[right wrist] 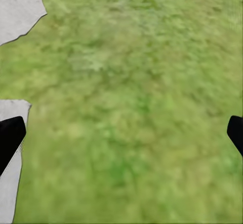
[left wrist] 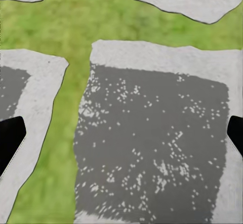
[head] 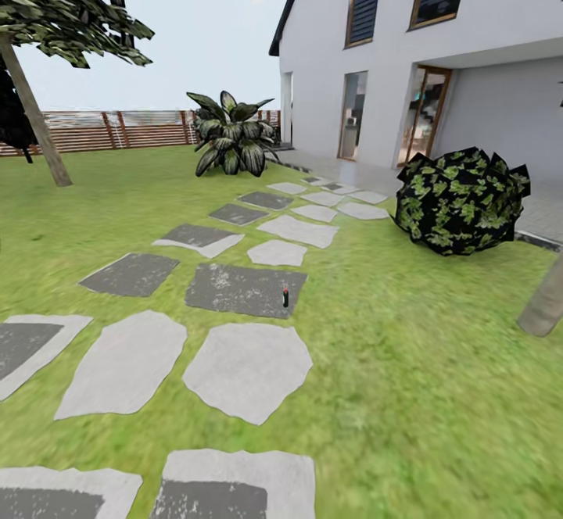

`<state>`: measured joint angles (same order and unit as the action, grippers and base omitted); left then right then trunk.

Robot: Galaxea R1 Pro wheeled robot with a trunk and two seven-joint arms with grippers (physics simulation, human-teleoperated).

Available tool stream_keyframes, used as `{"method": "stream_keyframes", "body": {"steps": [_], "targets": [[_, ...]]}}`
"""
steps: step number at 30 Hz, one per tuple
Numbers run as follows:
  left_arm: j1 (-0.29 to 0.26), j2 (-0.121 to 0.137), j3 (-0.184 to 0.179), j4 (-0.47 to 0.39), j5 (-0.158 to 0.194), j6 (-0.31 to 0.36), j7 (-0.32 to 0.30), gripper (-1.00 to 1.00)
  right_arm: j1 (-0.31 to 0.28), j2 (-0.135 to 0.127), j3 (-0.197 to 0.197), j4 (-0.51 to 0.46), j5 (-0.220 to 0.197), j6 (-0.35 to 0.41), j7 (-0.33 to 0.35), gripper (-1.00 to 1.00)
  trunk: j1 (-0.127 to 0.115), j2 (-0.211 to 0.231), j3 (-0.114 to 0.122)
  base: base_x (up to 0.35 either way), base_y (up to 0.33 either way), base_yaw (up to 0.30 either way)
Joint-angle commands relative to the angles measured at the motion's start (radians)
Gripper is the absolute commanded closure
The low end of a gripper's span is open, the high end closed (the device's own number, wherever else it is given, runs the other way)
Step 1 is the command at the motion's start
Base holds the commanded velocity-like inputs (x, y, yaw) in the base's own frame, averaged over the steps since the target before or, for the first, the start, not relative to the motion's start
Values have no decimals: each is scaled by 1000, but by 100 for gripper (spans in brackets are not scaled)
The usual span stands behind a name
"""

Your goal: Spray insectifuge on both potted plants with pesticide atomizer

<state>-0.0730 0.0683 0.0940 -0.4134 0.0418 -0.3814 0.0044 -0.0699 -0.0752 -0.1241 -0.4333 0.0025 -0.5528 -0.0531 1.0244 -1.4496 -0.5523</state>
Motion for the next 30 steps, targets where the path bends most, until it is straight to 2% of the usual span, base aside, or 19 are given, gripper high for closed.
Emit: {"method": "stream_keyframes", "body": {"steps": [1,24,30], "targets": [[-1,0,-1,1,4,-3,0,-100,-1,0,0,1,1,-3,-2,-100,1,0,-1,339,0,0],[-1,-1,-1,1,3,-3,0,-100,-1,0,0,1,1,-3,-2,-100,1,0,-1,340,-1,0],[-1,-1,-1,1,2,-3,1,-100,-1,0,0,1,1,-4,-3,-100,1,0,-1,329,-92,0]]}}
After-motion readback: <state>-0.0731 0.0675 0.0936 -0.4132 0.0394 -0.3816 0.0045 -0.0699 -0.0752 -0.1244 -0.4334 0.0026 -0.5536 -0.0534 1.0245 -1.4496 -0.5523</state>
